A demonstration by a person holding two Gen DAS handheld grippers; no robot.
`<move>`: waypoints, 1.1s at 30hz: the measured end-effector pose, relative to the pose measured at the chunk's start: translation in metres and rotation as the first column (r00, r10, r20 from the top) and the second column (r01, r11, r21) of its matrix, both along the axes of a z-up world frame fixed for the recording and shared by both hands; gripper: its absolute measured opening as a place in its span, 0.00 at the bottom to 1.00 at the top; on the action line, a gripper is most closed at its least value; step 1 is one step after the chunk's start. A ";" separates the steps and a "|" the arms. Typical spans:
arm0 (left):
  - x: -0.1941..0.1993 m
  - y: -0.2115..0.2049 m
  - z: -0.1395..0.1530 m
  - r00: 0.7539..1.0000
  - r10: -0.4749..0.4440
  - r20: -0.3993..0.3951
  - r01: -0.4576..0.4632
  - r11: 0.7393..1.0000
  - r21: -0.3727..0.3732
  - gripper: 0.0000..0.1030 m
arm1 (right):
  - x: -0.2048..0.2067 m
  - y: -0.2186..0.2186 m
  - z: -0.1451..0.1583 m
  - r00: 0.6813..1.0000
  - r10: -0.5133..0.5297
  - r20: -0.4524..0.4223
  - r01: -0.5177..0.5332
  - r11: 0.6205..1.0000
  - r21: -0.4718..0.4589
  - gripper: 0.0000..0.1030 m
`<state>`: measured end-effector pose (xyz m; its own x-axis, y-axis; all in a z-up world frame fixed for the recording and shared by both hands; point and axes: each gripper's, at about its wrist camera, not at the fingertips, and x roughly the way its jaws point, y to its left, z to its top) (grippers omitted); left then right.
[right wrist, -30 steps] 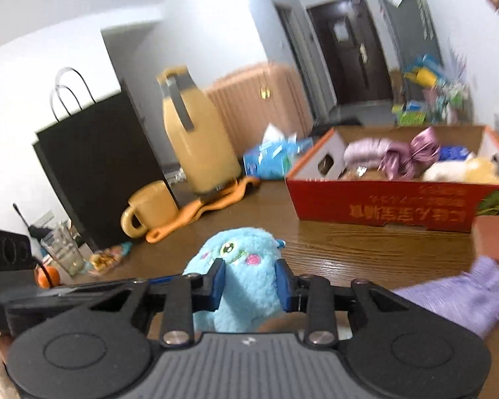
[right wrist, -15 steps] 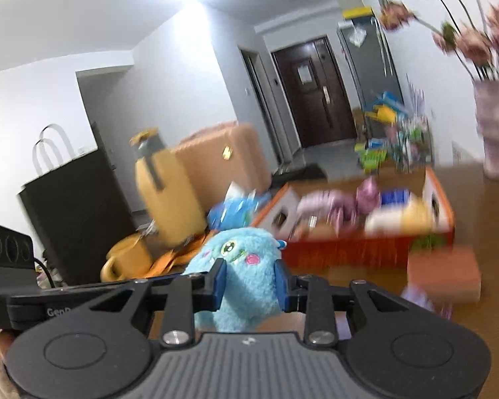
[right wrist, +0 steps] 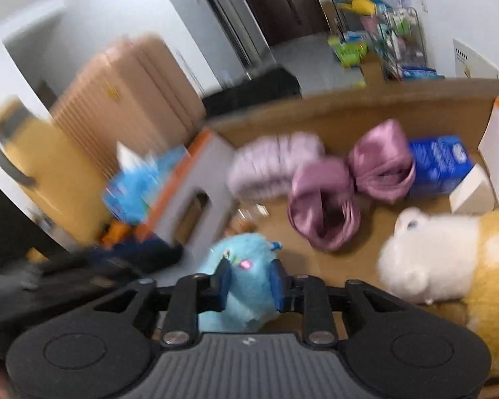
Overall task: Organize soft objects
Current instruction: 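Carry the blue plush into the box and open both tools, then withdraw both tools from the box toward the clear bag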
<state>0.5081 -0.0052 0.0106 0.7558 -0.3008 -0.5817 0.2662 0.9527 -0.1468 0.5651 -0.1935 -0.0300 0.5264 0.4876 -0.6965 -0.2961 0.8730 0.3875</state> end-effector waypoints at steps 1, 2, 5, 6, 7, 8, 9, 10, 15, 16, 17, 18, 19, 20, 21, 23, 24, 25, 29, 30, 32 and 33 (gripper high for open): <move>-0.003 0.004 0.003 1.000 0.000 0.011 0.001 1.000 -0.011 0.36 | 0.000 0.004 0.000 1.000 0.012 0.007 -0.012 1.000 0.002 0.27; -0.006 0.006 0.007 1.000 0.007 0.017 -0.007 1.000 -0.012 0.37 | -0.001 0.005 0.001 1.000 0.018 0.011 -0.018 1.000 0.012 0.27; -0.019 0.008 0.018 0.999 0.024 0.045 -0.026 0.999 0.029 0.41 | -0.008 0.004 0.012 1.000 0.020 0.021 -0.020 1.000 0.016 0.27; -0.027 0.009 0.022 0.998 0.027 0.058 -0.030 0.999 0.039 0.42 | -0.013 0.001 0.018 0.999 0.010 0.045 -0.009 1.000 -0.011 0.27; -0.035 0.011 0.027 0.997 0.033 0.070 -0.036 0.998 0.047 0.46 | -0.024 -0.003 0.029 0.997 0.001 0.083 0.002 0.999 -0.039 0.28; -0.042 0.012 0.033 0.996 0.039 0.086 -0.043 0.998 0.054 0.50 | -0.035 -0.010 0.042 0.993 -0.008 0.121 0.015 0.998 -0.057 0.28; -0.052 0.014 0.039 0.993 0.050 0.103 -0.056 0.997 0.059 0.50 | -0.048 -0.016 0.055 0.987 -0.019 0.162 0.031 0.997 -0.068 0.31; -0.063 0.016 0.045 0.991 0.058 0.121 -0.066 0.996 0.062 0.52 | -0.065 -0.022 0.068 0.979 -0.035 0.199 0.050 0.996 -0.075 0.36; -0.137 0.024 0.082 0.952 0.134 0.274 -0.163 0.983 0.085 0.65 | -0.160 -0.048 0.136 0.908 -0.019 0.418 0.073 0.991 -0.115 0.50; -0.157 0.026 0.088 0.937 0.146 0.316 -0.181 0.980 0.082 0.71 | -0.180 -0.053 0.144 0.891 -0.008 0.454 0.070 0.990 -0.120 0.59; -0.177 0.028 0.092 0.923 0.156 0.351 -0.196 0.977 0.080 0.77 | -0.205 -0.058 0.148 0.871 -0.003 0.491 0.073 0.990 -0.123 0.62; -0.197 0.031 0.094 0.910 0.166 0.379 -0.211 0.974 0.080 0.78 | -0.228 -0.063 0.148 0.860 -0.006 0.511 0.085 0.988 -0.130 0.64; -0.221 0.034 0.094 0.895 0.182 0.407 -0.229 0.971 0.069 0.79 | -0.247 -0.068 0.148 0.850 -0.017 0.526 0.101 0.986 -0.131 0.64; -0.241 0.036 0.091 0.887 0.187 0.422 -0.231 0.971 0.056 0.84 | -0.269 -0.072 0.144 0.841 -0.027 0.540 0.111 0.986 -0.123 0.64; -0.260 0.038 0.087 0.885 0.191 0.426 -0.228 0.973 0.038 0.87 | -0.286 -0.076 0.140 0.834 -0.030 0.550 0.114 0.986 -0.120 0.64; -0.292 0.037 0.075 0.888 0.213 0.407 -0.236 0.972 0.008 0.91 | -0.323 -0.081 0.125 0.821 -0.047 0.569 0.133 0.985 -0.109 0.64; -0.306 0.035 0.068 0.891 0.221 0.396 -0.240 0.971 0.000 0.91 | -0.341 -0.083 0.118 0.814 -0.055 0.578 0.147 0.983 -0.113 0.64; -0.323 0.032 0.061 0.891 0.228 0.393 -0.245 0.970 -0.008 0.91 | -0.357 -0.082 0.110 0.808 -0.069 0.586 0.166 0.979 -0.115 0.64; -0.374 0.019 0.036 0.891 0.235 0.388 -0.259 0.966 0.010 0.95 | -0.419 -0.078 0.080 0.776 -0.095 0.623 0.238 0.960 -0.150 0.64; -0.384 0.015 0.030 0.896 0.230 0.380 -0.257 0.966 0.021 0.95 | -0.432 -0.076 0.075 0.770 -0.097 0.631 0.251 0.955 -0.159 0.64; -0.404 0.010 0.019 0.914 0.191 0.359 -0.220 0.975 0.041 0.95 | -0.455 -0.075 0.064 0.764 -0.115 0.635 0.271 0.950 -0.154 0.66; -0.411 0.008 0.015 0.920 0.172 0.353 -0.203 0.978 0.052 0.96 | -0.467 -0.074 0.058 0.768 -0.120 0.628 0.267 0.953 -0.144 0.66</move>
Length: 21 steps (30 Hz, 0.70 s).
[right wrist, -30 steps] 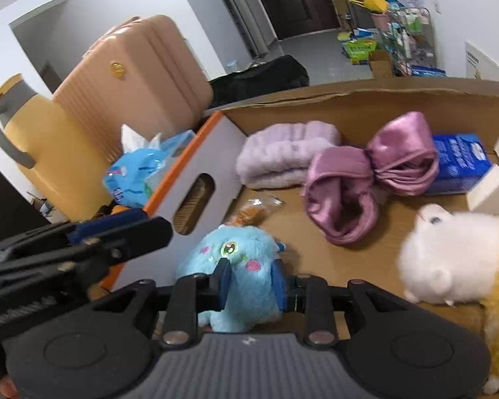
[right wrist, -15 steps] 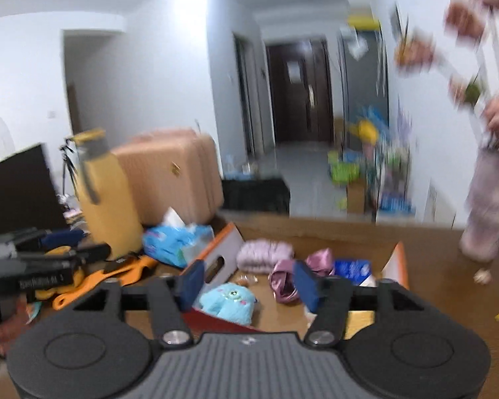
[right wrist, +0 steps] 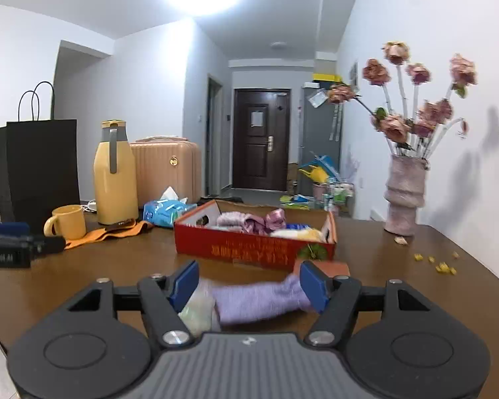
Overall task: Organize soft objects
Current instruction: 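Withdraw both tools from the box toward the clear bag, then grasp the clear iridescent bag with the left tool, then the right tool joins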
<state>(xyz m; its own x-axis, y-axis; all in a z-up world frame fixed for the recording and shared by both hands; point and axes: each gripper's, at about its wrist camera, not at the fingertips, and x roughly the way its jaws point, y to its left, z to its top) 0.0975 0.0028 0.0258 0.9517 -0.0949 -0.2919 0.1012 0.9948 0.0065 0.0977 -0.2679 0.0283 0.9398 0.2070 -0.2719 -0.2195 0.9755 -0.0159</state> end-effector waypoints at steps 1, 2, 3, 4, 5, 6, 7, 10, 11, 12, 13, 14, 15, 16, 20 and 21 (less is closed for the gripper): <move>-0.007 -0.003 -0.003 1.000 -0.009 -0.007 0.009 1.000 0.005 0.96 | -0.011 0.000 -0.005 1.000 0.011 -0.001 -0.011 1.000 0.010 0.66; -0.012 -0.005 -0.005 1.000 -0.022 -0.012 0.022 1.000 0.007 0.96 | -0.021 0.000 -0.009 1.000 0.015 -0.005 -0.014 1.000 0.015 0.66; -0.016 -0.006 -0.007 0.999 -0.038 -0.014 0.038 0.999 0.003 0.96 | -0.027 0.000 -0.011 1.000 0.013 -0.012 -0.013 1.000 0.017 0.66; -0.019 -0.008 -0.008 0.998 -0.056 -0.017 0.056 0.998 -0.003 0.96 | -0.034 -0.001 -0.013 1.000 0.011 -0.013 -0.011 1.000 0.016 0.66; -0.021 -0.011 -0.009 0.997 -0.069 -0.018 0.069 0.998 -0.001 0.96 | -0.039 0.000 -0.014 1.000 0.011 -0.011 -0.011 1.000 0.015 0.66; -0.022 -0.014 -0.009 0.997 -0.075 -0.016 0.075 0.997 0.005 0.96 | -0.043 -0.001 -0.015 1.000 0.008 -0.010 -0.008 1.000 0.010 0.66; -0.022 -0.016 -0.009 0.997 -0.077 -0.014 0.077 0.997 0.010 0.96 | -0.045 -0.002 -0.015 1.000 -0.003 -0.004 0.003 1.000 0.010 0.66; -0.020 -0.021 -0.010 0.996 -0.092 -0.019 0.093 0.996 0.014 0.96 | -0.046 -0.007 -0.016 1.000 -0.018 -0.004 0.018 0.999 0.027 0.66; -0.019 -0.021 -0.010 0.995 -0.096 -0.022 0.097 0.995 0.011 0.96 | -0.045 -0.009 -0.017 1.000 -0.022 -0.008 0.023 0.999 0.034 0.66; -0.016 -0.023 -0.011 0.995 -0.100 -0.028 0.100 0.995 0.008 0.96 | -0.042 -0.012 -0.018 1.000 -0.028 -0.015 0.028 0.999 0.037 0.66; -0.013 -0.024 -0.012 0.994 -0.103 -0.037 0.103 0.995 0.006 0.96 | -0.038 -0.014 -0.020 0.999 -0.037 -0.022 0.038 0.998 0.041 0.66; -0.008 -0.027 -0.014 0.993 -0.107 -0.048 0.108 0.994 0.004 0.96 | -0.034 -0.017 -0.022 0.998 -0.046 -0.030 0.047 0.998 0.045 0.66; -0.003 -0.030 -0.016 0.991 -0.116 -0.063 0.116 0.993 0.003 0.96 | -0.029 -0.020 -0.024 0.998 -0.052 -0.040 0.054 0.997 0.049 0.66; 0.003 -0.034 -0.018 0.989 -0.124 -0.074 0.125 0.992 0.001 0.96 | -0.024 -0.024 -0.027 0.997 -0.058 -0.051 0.061 0.997 0.054 0.66; 0.032 -0.055 -0.026 0.977 -0.178 -0.118 0.178 0.984 -0.007 0.96 | -0.003 -0.037 -0.037 0.992 -0.086 -0.094 0.093 0.993 0.070 0.66; 0.040 -0.062 -0.028 0.974 -0.184 -0.129 0.185 0.983 -0.005 0.96 | 0.003 -0.042 -0.039 0.990 -0.097 -0.105 0.105 0.992 0.073 0.66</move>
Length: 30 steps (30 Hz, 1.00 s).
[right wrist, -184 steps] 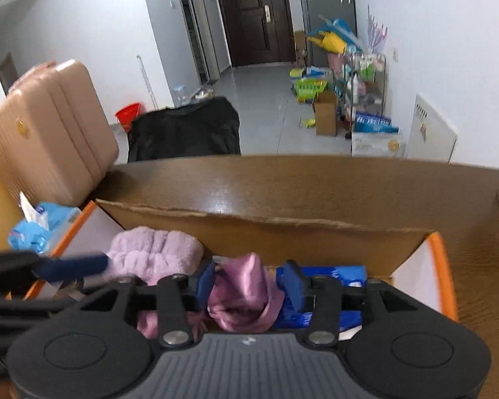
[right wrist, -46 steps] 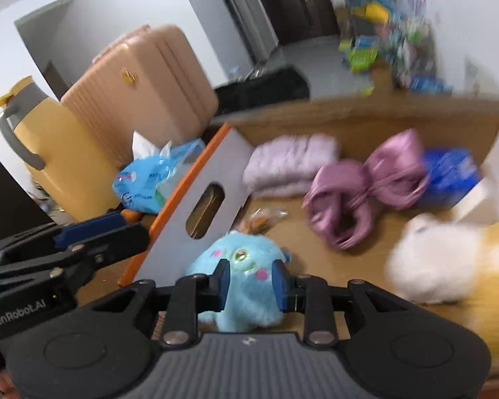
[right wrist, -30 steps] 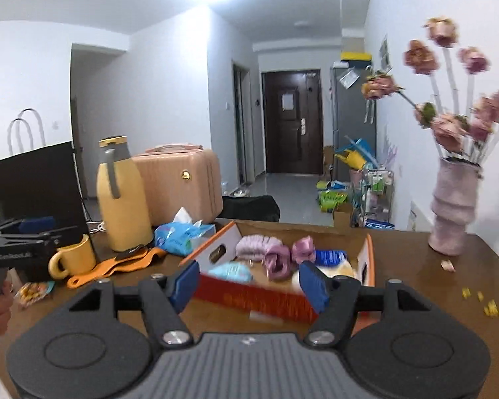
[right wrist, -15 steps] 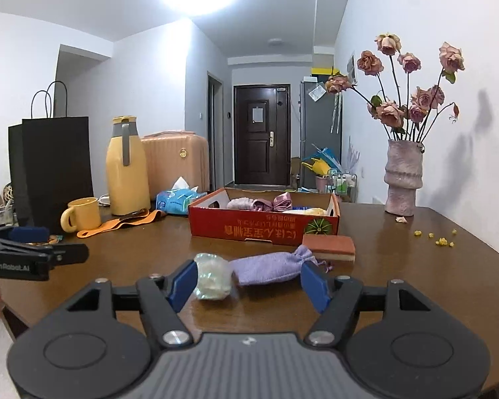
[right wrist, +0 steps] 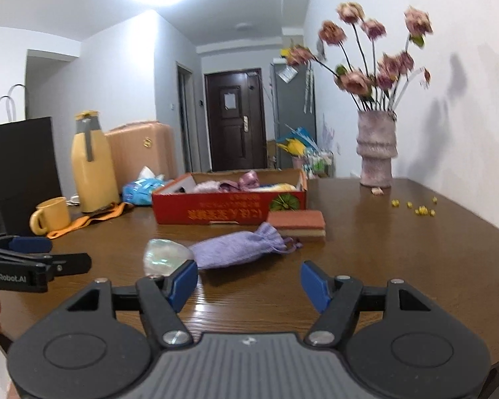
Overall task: Organize soft objects
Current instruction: 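Grasp the clear iridescent bag with the left tool, then the right tool joins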
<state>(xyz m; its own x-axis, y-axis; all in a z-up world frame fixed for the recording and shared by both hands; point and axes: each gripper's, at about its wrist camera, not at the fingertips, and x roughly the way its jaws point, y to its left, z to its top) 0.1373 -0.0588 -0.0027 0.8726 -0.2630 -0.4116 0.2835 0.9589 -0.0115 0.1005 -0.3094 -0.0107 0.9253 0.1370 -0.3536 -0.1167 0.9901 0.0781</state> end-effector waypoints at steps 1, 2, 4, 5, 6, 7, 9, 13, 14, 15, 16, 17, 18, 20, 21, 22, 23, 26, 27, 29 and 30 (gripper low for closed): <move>0.009 -0.006 -0.003 1.000 -0.008 -0.009 0.008 1.000 0.002 0.96 | 0.006 -0.004 -0.002 1.000 -0.007 -0.011 0.007 1.000 0.002 0.66; 0.019 -0.012 -0.006 1.000 -0.017 -0.023 0.017 1.000 0.002 0.95 | 0.013 -0.009 -0.004 1.000 -0.014 -0.022 0.014 1.000 0.006 0.66; 0.037 -0.021 -0.012 0.998 -0.021 -0.058 0.021 1.000 0.001 0.92 | 0.027 -0.017 -0.007 0.999 -0.031 -0.041 0.031 0.999 0.014 0.66; 0.046 -0.025 -0.016 0.997 -0.021 -0.075 0.021 1.000 -0.001 0.88 | 0.036 -0.022 -0.009 0.998 -0.036 -0.051 0.037 0.999 0.017 0.66; 0.054 -0.028 -0.019 0.996 -0.021 -0.089 0.021 1.000 -0.001 0.85 | 0.044 -0.025 -0.010 0.997 -0.044 -0.060 0.045 0.999 0.018 0.66; 0.061 -0.029 -0.022 0.994 -0.021 -0.104 0.021 1.000 -0.002 0.77 | 0.051 -0.028 -0.010 0.997 -0.049 -0.067 0.051 0.999 0.016 0.66; 0.075 -0.031 -0.030 0.989 -0.027 -0.142 0.025 1.000 -0.016 0.72 | 0.069 -0.033 -0.012 0.996 -0.051 -0.073 0.052 0.999 0.012 0.66; 0.098 -0.027 -0.041 0.978 -0.029 -0.208 0.013 0.997 -0.080 0.62 | 0.109 -0.039 -0.013 0.995 -0.020 -0.095 0.022 0.999 0.028 0.66; 0.102 -0.026 -0.043 0.975 -0.037 -0.220 0.017 0.996 -0.092 0.42 | 0.121 -0.039 -0.012 0.996 0.000 -0.094 0.003 1.000 0.027 0.66; 0.105 -0.026 -0.044 0.971 -0.040 -0.235 0.018 0.995 -0.097 0.37 | 0.132 -0.040 -0.012 0.996 0.013 -0.089 -0.011 1.000 0.025 0.66; 0.108 -0.025 -0.045 0.969 -0.049 -0.243 0.023 0.994 -0.108 0.35 | 0.146 -0.042 -0.011 0.996 0.019 -0.090 -0.016 1.000 0.025 0.66; 0.111 -0.022 -0.044 0.968 -0.053 -0.243 0.026 0.993 -0.116 0.32 | 0.162 -0.044 -0.011 0.995 0.013 -0.101 -0.010 1.000 0.026 0.66; 0.113 -0.021 -0.043 0.968 -0.049 -0.245 0.021 0.993 -0.116 0.32 | 0.176 -0.045 -0.011 0.994 0.006 -0.110 -0.003 1.000 0.024 0.66; 0.118 -0.016 -0.039 0.971 -0.033 -0.236 0.005 0.993 -0.118 0.32 | 0.205 -0.046 -0.013 0.992 -0.001 -0.127 0.002 1.000 0.008 0.67; 0.121 -0.013 -0.037 0.973 -0.023 -0.230 -0.005 0.993 -0.118 0.32 | 0.217 -0.046 -0.015 0.990 -0.004 -0.139 0.004 1.000 0.002 0.67; 0.124 -0.010 -0.035 0.975 -0.013 -0.223 -0.014 0.993 -0.119 0.32 | 0.229 -0.046 -0.017 0.988 -0.007 -0.152 0.007 1.000 0.000 0.67; 0.128 -0.007 -0.033 0.976 -0.004 -0.216 -0.022 0.992 -0.120 0.32 | 0.238 -0.047 -0.020 0.987 -0.011 -0.161 0.011 1.000 -0.001 0.67; 0.141 -0.002 -0.029 0.980 0.027 -0.197 -0.048 0.994 -0.103 0.32 | 0.257 -0.047 -0.023 0.985 -0.032 -0.169 0.032 0.999 0.003 0.67; 0.147 -0.001 -0.028 0.980 0.038 -0.194 -0.057 0.994 -0.093 0.32 | 0.260 -0.046 -0.022 0.986 -0.024 -0.167 0.026 1.000 0.012 0.67; 0.161 -0.001 -0.026 0.982 0.050 -0.180 -0.064 0.995 -0.075 0.32 | 0.261 -0.042 -0.021 0.988 0.013 -0.156 -0.009 1.000 0.029 0.67; 0.167 -0.002 -0.025 0.983 0.060 -0.172 -0.072 0.995 -0.064 0.32 | 0.260 -0.040 -0.021 0.989 0.034 -0.147 -0.030 0.999 0.031 0.67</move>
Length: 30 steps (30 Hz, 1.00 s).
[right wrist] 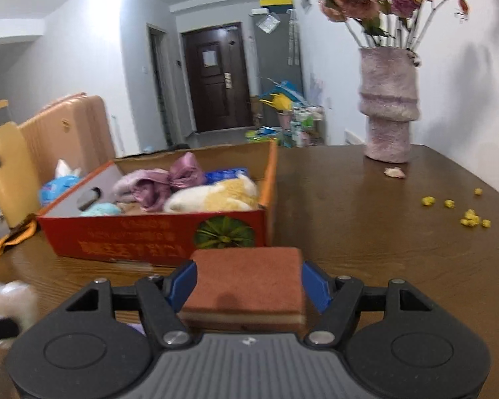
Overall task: Organize soft objects
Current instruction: 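Grasp the clear iridescent bag with the left tool, then the right tool joins, then carry the clear bag into the box and open both tools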
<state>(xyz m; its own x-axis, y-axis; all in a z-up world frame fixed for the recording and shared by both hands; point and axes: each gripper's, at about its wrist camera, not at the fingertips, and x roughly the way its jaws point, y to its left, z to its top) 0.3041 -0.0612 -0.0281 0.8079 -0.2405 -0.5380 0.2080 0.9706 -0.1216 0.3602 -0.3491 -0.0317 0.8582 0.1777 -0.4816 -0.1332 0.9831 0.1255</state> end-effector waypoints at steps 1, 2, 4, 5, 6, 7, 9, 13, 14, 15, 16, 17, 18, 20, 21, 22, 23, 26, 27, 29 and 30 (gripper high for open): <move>0.006 0.000 0.001 1.000 0.004 0.010 -0.004 1.000 0.008 0.32 | -0.002 0.003 0.001 1.000 0.013 0.013 -0.013 1.000 0.002 0.67; 0.011 -0.001 0.003 1.000 -0.005 0.021 0.005 1.000 0.009 0.32 | -0.002 0.007 0.003 0.999 0.026 0.024 -0.026 1.000 0.001 0.67; 0.021 -0.001 0.009 0.999 -0.006 0.042 0.006 1.000 0.014 0.32 | -0.001 0.012 0.006 0.998 0.049 0.027 -0.049 0.999 -0.013 0.67; 0.026 -0.001 0.011 0.999 -0.013 0.050 0.013 1.000 0.010 0.32 | 0.002 0.015 0.007 0.998 0.051 0.026 -0.050 0.999 -0.021 0.67; 0.031 0.000 0.014 0.998 -0.017 0.053 0.017 1.000 0.004 0.32 | 0.004 0.016 0.008 0.998 0.050 0.023 -0.050 0.998 -0.029 0.67; 0.036 0.000 0.017 0.998 -0.020 0.058 0.020 1.000 -0.002 0.32 | 0.007 0.017 0.008 0.999 0.045 0.016 -0.045 0.998 -0.037 0.67; 0.044 0.001 0.023 0.997 -0.022 0.073 0.022 1.000 -0.002 0.32 | 0.008 0.019 0.011 0.999 0.048 0.015 -0.047 0.998 -0.030 0.67; 0.047 -0.002 0.028 0.993 -0.081 0.082 0.084 0.996 -0.030 0.32 | 0.003 0.027 0.015 0.988 0.155 0.022 -0.156 0.984 0.087 0.65; 0.045 -0.004 0.026 0.990 -0.123 0.072 0.126 0.991 -0.043 0.32 | 0.003 0.031 0.016 0.981 0.192 0.018 -0.193 0.972 0.131 0.64; 0.042 -0.007 0.022 0.985 -0.158 0.064 0.161 0.985 -0.052 0.32 | 0.002 0.036 0.016 0.970 0.241 0.019 -0.240 0.956 0.170 0.60; 0.040 -0.010 0.018 0.982 -0.179 0.056 0.182 0.982 -0.058 0.32 | 0.002 0.041 0.015 0.961 0.276 0.018 -0.274 0.942 0.195 0.58; 0.040 -0.013 0.015 0.980 -0.192 0.044 0.194 0.979 -0.054 0.32 | 0.003 0.048 0.013 0.950 0.311 0.010 -0.305 0.927 0.219 0.58; 0.039 -0.017 0.011 0.981 -0.193 0.032 0.195 0.980 -0.039 0.32 | 0.005 0.055 0.011 0.943 0.332 0.000 -0.323 0.918 0.232 0.55; 0.038 -0.024 0.004 0.982 -0.186 0.019 0.186 0.983 -0.004 0.32 | 0.010 0.068 0.008 0.937 0.349 -0.019 -0.336 0.913 0.231 0.47; 0.038 -0.024 0.002 0.982 -0.189 0.017 0.190 0.982 -0.002 0.32 | 0.013 0.073 0.005 0.935 0.353 -0.030 -0.337 0.913 0.228 0.41; 0.038 -0.024 0.001 0.981 -0.192 0.014 0.192 0.981 0.000 0.32 | 0.018 0.077 0.002 0.931 0.361 -0.051 -0.341 0.911 0.232 0.24; 0.039 -0.024 -0.001 0.982 -0.190 0.011 0.190 0.982 0.000 0.32 | 0.023 0.080 -0.002 0.926 0.368 -0.078 -0.340 0.907 0.247 0.16; 0.041 -0.019 -0.006 0.983 -0.182 0.001 0.182 0.983 -0.005 0.32 | 0.032 0.081 -0.013 0.914 0.389 -0.116 -0.337 0.886 0.318 0.13; 0.043 -0.017 -0.009 0.984 -0.178 -0.009 0.177 0.984 -0.009 0.32 | 0.035 0.080 -0.017 0.912 0.387 -0.134 -0.327 0.885 0.331 0.13; 0.045 -0.011 -0.012 0.985 -0.170 -0.027 0.170 0.985 -0.030 0.39 | 0.038 0.077 -0.023 0.918 0.362 -0.159 -0.295 0.895 0.335 0.18; 0.045 -0.007 -0.012 0.986 -0.160 -0.033 0.159 0.986 -0.040 0.44 | 0.038 0.078 -0.024 0.921 0.355 -0.162 -0.292 0.902 0.319 0.18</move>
<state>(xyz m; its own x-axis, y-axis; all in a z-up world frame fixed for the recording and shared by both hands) 0.3487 -0.0686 -0.0405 0.7375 -0.3855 -0.5545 0.3548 0.9198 -0.1676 0.3977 -0.2706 -0.0552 0.6134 0.5839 -0.5318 -0.3768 0.8082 0.4527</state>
